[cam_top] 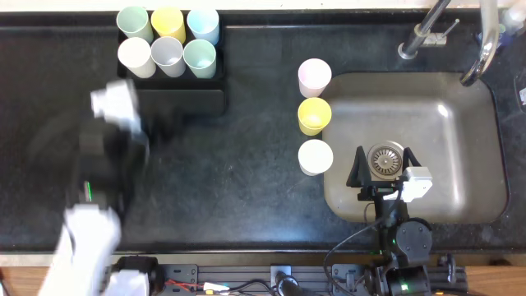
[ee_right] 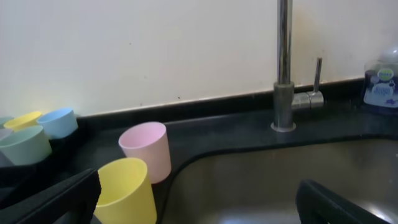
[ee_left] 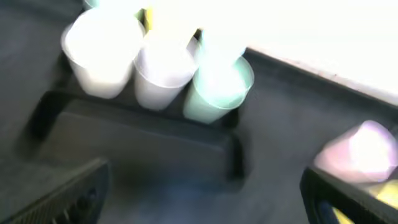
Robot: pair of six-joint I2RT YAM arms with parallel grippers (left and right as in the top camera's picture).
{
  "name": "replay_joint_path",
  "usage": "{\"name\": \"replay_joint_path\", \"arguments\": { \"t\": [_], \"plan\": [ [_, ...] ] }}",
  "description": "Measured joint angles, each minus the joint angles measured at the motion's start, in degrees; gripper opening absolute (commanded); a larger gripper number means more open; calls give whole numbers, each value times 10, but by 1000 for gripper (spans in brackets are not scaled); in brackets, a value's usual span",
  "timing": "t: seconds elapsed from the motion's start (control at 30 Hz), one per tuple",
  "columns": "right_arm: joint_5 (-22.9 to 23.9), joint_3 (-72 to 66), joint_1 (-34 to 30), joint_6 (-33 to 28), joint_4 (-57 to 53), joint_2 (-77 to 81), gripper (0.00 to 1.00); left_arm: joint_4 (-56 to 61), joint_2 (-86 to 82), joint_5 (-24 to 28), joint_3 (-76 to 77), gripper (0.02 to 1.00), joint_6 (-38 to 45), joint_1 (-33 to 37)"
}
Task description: Store Cups
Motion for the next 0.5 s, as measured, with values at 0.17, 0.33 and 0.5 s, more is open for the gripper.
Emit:
{"name": "replay_joint_path", "arguments": {
  "t": [0.17,0.33,0.5],
  "plan": [
    [0,0,0,0,1,0,998,-153,346,77,468,996,-41,-60],
    [0,0,0,0,1,0,996,-354,566,63,799,998,-27,-169],
    [0,0,0,0,1,0,998,-522,639,-35,896,998,-25,-275]
  ]
}}
